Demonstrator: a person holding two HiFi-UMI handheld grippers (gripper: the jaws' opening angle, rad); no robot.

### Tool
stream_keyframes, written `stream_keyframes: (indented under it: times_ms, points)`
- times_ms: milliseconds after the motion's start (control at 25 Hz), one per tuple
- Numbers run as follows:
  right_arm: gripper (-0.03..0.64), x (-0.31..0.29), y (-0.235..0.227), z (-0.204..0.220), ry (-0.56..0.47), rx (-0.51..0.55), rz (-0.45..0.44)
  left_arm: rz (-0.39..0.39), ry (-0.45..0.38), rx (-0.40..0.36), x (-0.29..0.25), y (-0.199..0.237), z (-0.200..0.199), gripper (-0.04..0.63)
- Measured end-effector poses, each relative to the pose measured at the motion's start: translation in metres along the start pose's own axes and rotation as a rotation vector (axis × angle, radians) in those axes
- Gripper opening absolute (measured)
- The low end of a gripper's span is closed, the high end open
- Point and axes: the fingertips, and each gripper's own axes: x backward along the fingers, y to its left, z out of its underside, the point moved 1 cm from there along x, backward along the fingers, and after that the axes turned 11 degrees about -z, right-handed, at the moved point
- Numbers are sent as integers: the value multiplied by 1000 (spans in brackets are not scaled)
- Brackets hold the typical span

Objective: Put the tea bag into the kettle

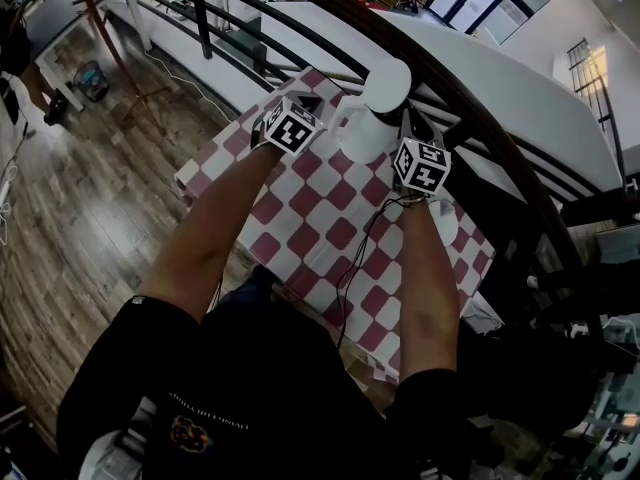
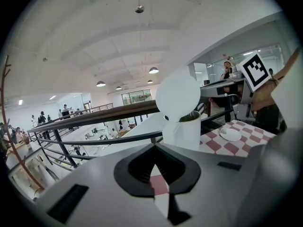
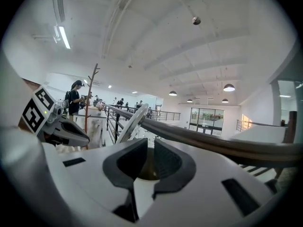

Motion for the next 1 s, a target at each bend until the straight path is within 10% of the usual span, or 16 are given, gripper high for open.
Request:
stream_keyframes:
  times_ms: [1000]
  points:
    - [14,-13,24,-84,-106,138,-84,-20,-12,4,8,4,-10,0]
